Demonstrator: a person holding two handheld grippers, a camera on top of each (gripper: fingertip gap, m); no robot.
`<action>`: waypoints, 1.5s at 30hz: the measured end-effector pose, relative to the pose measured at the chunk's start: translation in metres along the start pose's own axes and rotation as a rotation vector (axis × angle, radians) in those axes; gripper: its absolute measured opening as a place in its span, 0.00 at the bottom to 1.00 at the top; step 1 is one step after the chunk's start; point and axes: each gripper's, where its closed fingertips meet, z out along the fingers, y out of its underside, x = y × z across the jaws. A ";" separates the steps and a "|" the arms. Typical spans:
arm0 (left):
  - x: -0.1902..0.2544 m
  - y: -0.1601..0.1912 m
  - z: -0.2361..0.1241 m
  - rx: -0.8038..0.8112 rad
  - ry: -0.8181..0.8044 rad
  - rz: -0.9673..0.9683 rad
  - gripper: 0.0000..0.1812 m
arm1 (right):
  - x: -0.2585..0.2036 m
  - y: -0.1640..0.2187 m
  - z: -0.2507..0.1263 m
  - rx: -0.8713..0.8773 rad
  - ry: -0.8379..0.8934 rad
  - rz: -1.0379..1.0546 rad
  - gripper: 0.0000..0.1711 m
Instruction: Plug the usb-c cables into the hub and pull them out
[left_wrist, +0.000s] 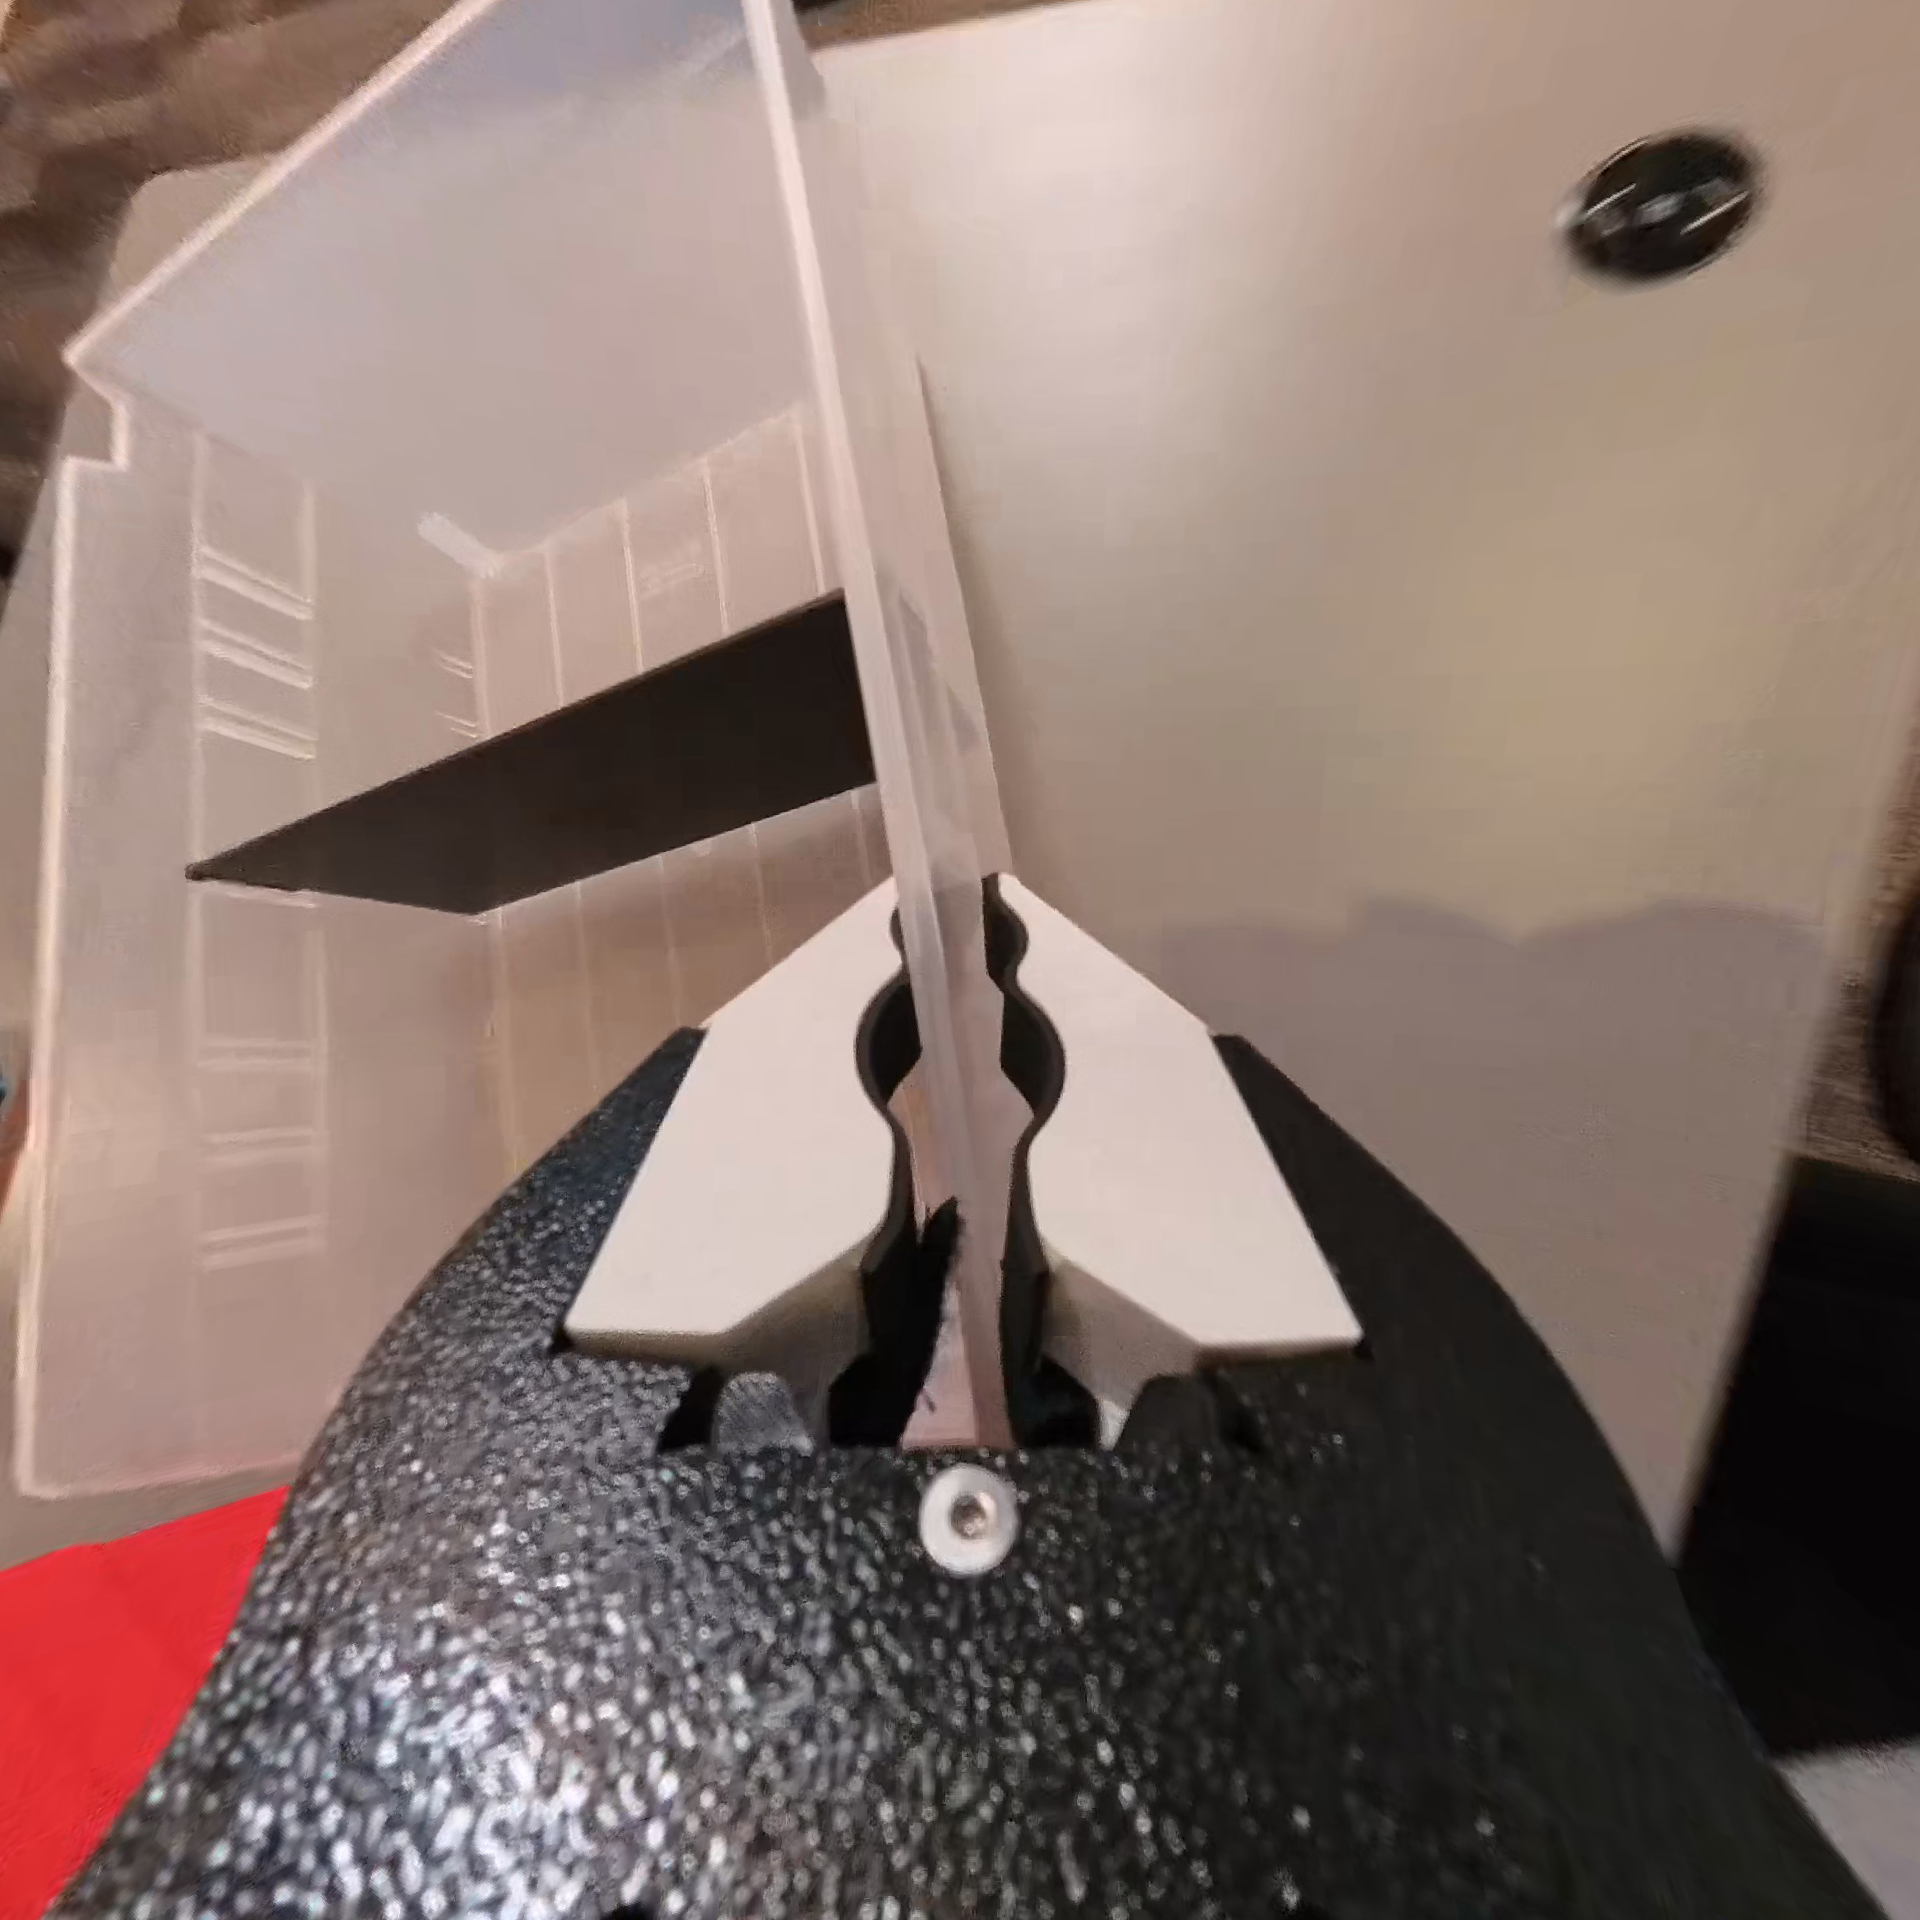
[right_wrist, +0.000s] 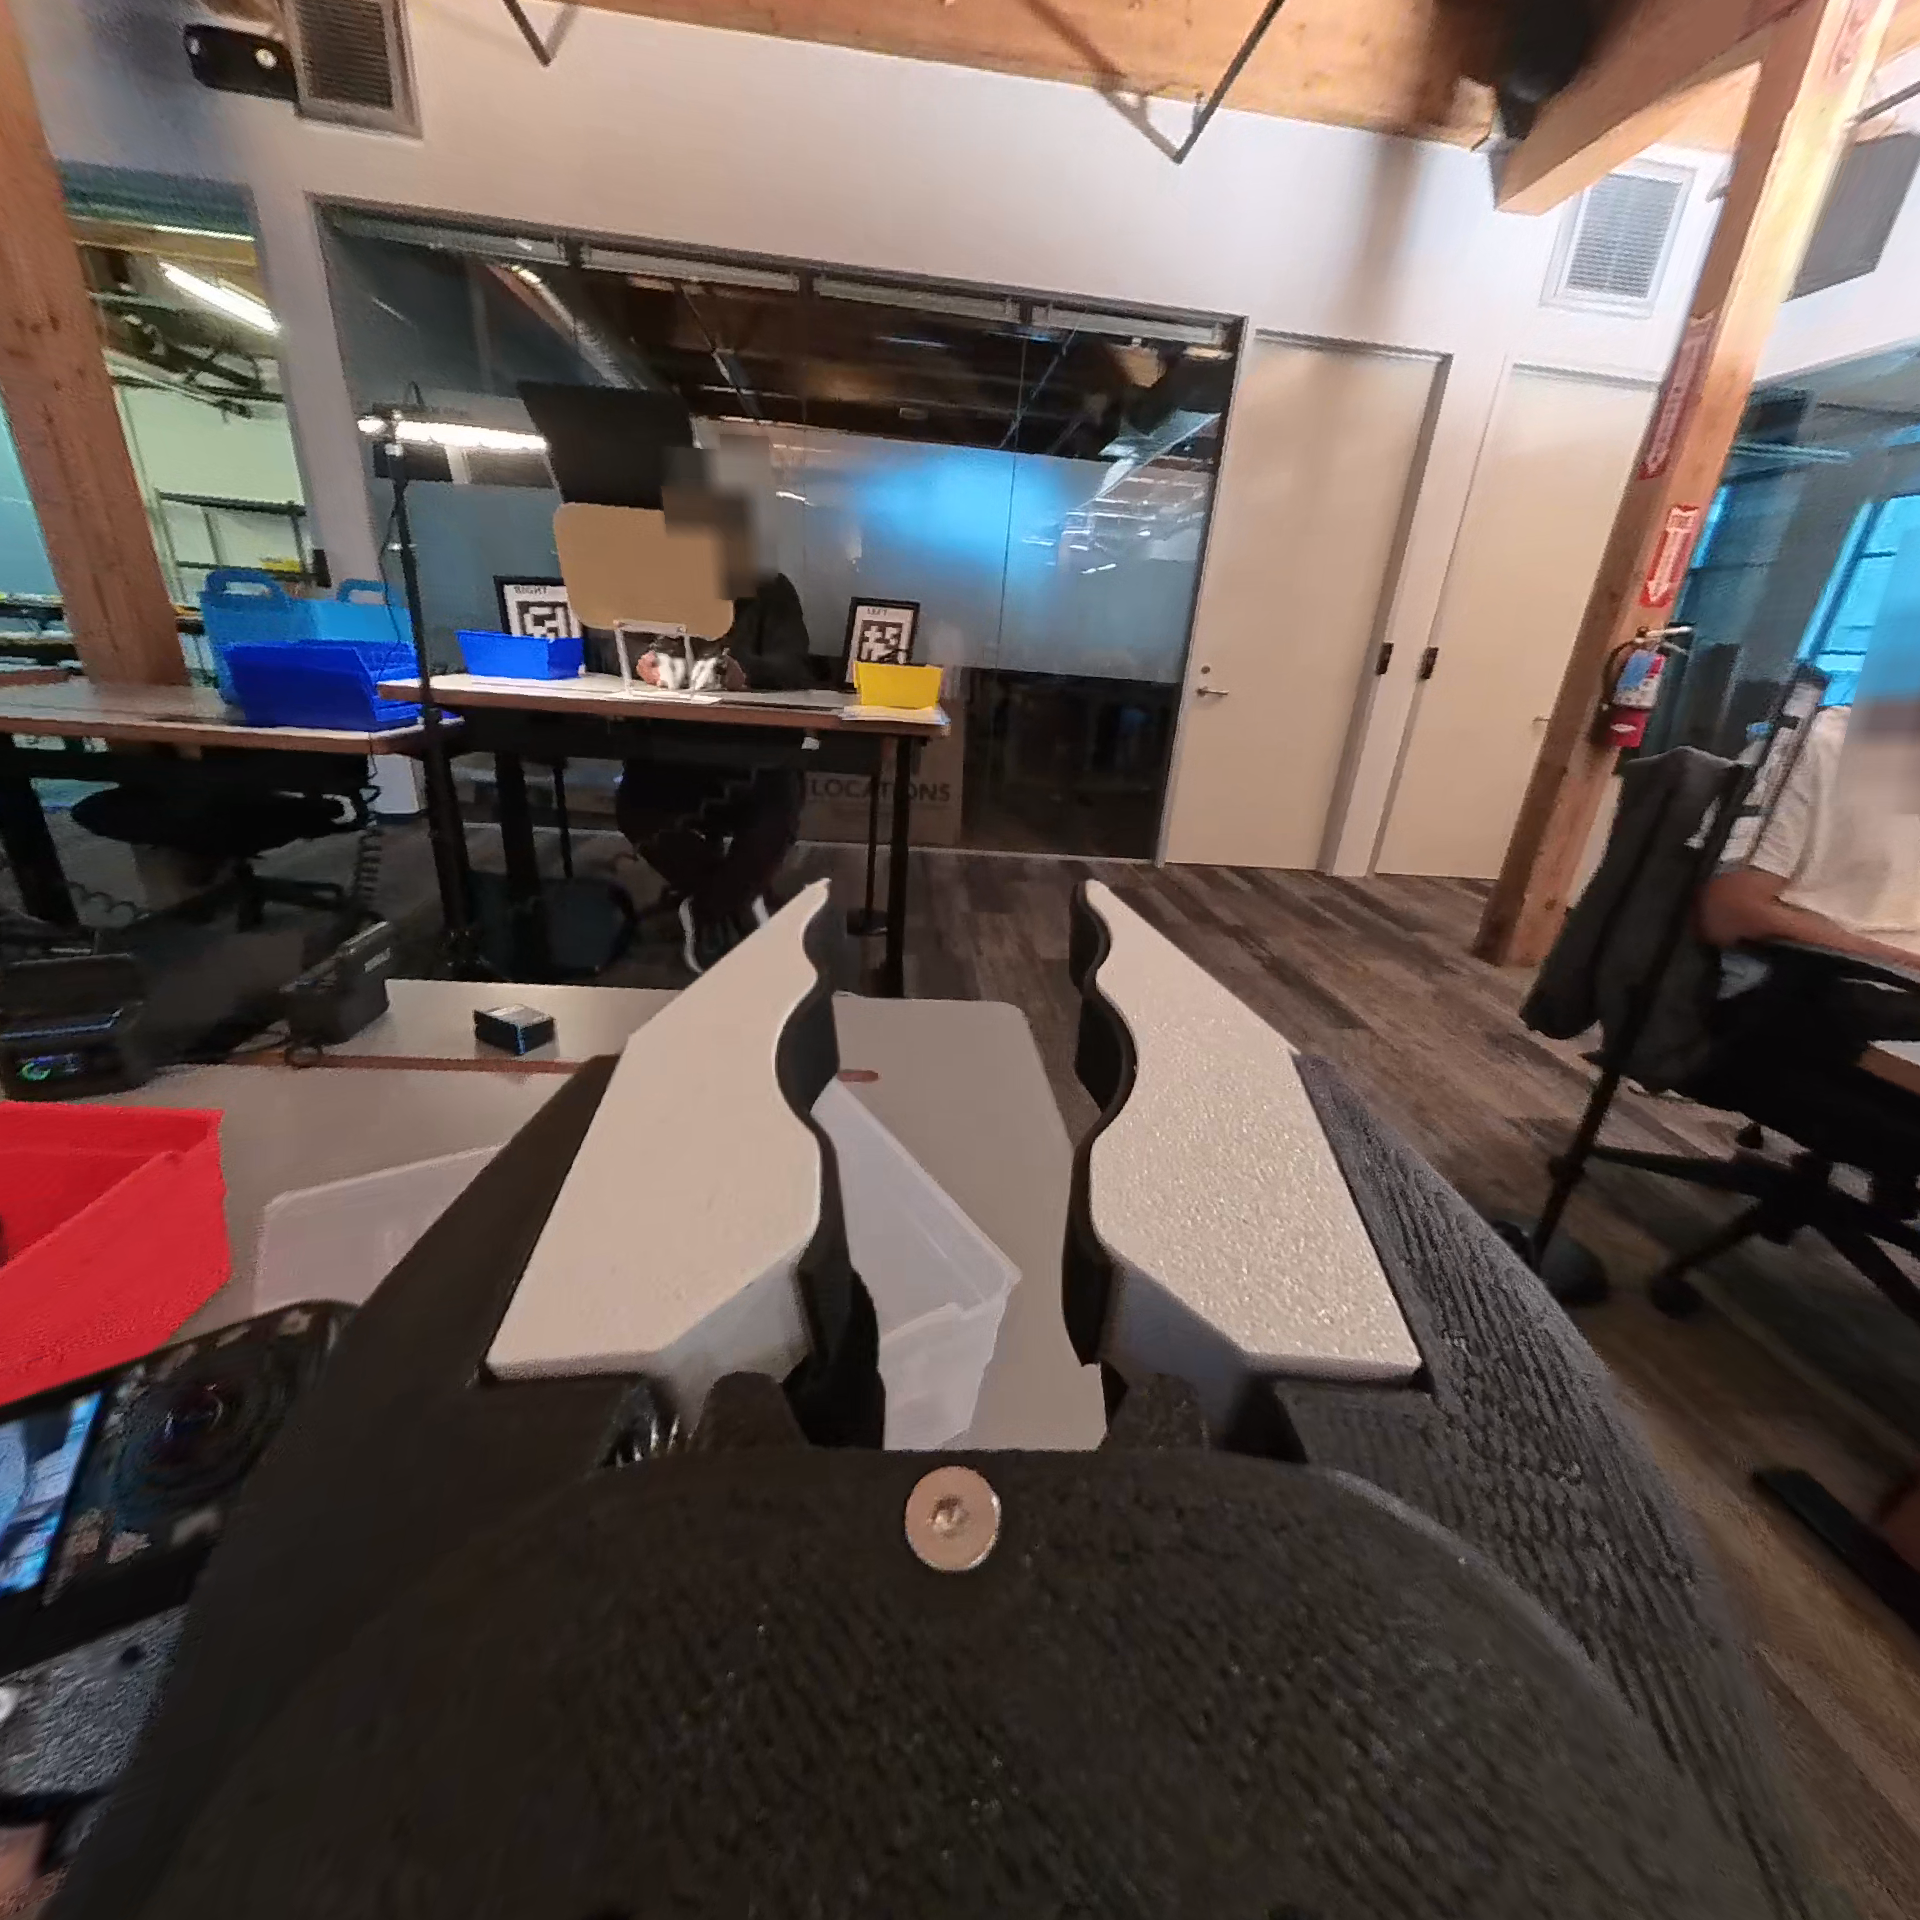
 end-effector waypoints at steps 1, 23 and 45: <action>-0.006 0.000 0.003 0.018 -0.031 -0.008 0.05 | -0.007 0.003 0.004 -0.007 -0.020 -0.002 0.26; -0.161 0.291 -0.293 0.285 -0.772 -0.527 0.58 | -0.165 0.186 -0.001 -0.363 -0.018 -0.013 0.88; -0.160 0.360 -0.258 0.097 -0.668 -0.636 0.06 | -0.031 0.256 -0.034 -0.767 0.062 -0.176 0.04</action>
